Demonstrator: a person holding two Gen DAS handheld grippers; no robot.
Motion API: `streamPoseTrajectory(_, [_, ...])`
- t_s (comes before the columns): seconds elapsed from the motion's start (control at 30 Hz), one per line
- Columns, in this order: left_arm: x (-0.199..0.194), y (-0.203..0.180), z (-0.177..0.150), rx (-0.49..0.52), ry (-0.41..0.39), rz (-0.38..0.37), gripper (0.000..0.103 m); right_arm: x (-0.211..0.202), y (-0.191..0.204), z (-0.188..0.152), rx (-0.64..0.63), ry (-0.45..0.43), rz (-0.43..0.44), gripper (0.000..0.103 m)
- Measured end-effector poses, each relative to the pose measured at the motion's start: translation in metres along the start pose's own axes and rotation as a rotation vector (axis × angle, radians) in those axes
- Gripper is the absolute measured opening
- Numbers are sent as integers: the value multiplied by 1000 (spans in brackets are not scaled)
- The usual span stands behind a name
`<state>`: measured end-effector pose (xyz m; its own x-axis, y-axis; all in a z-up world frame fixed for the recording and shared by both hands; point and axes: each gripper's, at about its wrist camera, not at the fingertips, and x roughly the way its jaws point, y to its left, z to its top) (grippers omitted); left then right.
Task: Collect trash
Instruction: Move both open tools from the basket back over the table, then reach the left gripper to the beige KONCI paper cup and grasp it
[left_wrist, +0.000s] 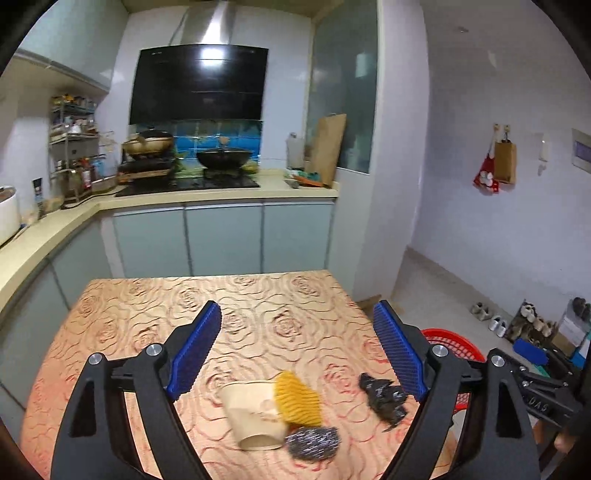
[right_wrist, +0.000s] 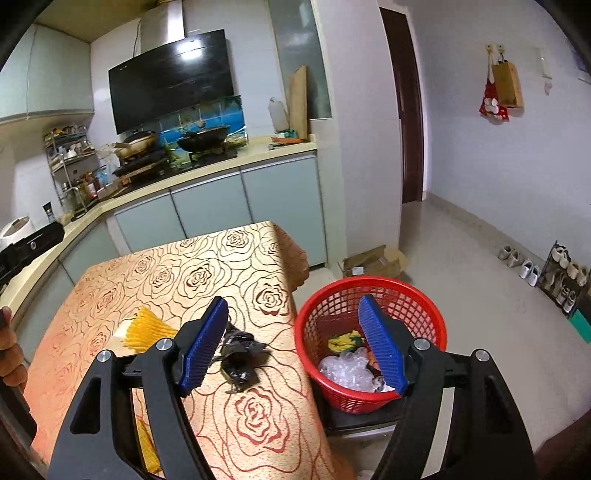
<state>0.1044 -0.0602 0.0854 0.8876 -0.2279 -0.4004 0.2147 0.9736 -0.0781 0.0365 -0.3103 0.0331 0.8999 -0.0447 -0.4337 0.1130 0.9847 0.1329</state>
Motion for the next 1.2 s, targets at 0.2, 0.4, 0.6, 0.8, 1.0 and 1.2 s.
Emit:
streamPoseTrajectory(0.2, [-7, 27, -6, -30, 4, 56, 82, 2, 7, -3, -11, 3, 13, 72])
streamPoseTrajectory(0.4, [-13, 52, -13, -64, 7, 113, 82, 1, 11, -4, -16, 1, 27, 75])
streamPoseTrajectory(0.6, [-15, 71, -24, -79, 28, 166, 82, 0, 16, -6, -21, -2, 41, 76])
streamPoseTrajectory(0.8, [-13, 83, -39, -94, 68, 190, 82, 5, 22, -9, -28, 11, 56, 76])
streamPoseTrajectory(1.0, [-6, 81, -52, -79, 106, 180, 82, 8, 28, -11, -36, 19, 64, 76])
streamPoseTrajectory(1.2, [8, 74, -71, -68, 173, 135, 86, 10, 28, -11, -39, 23, 62, 76])
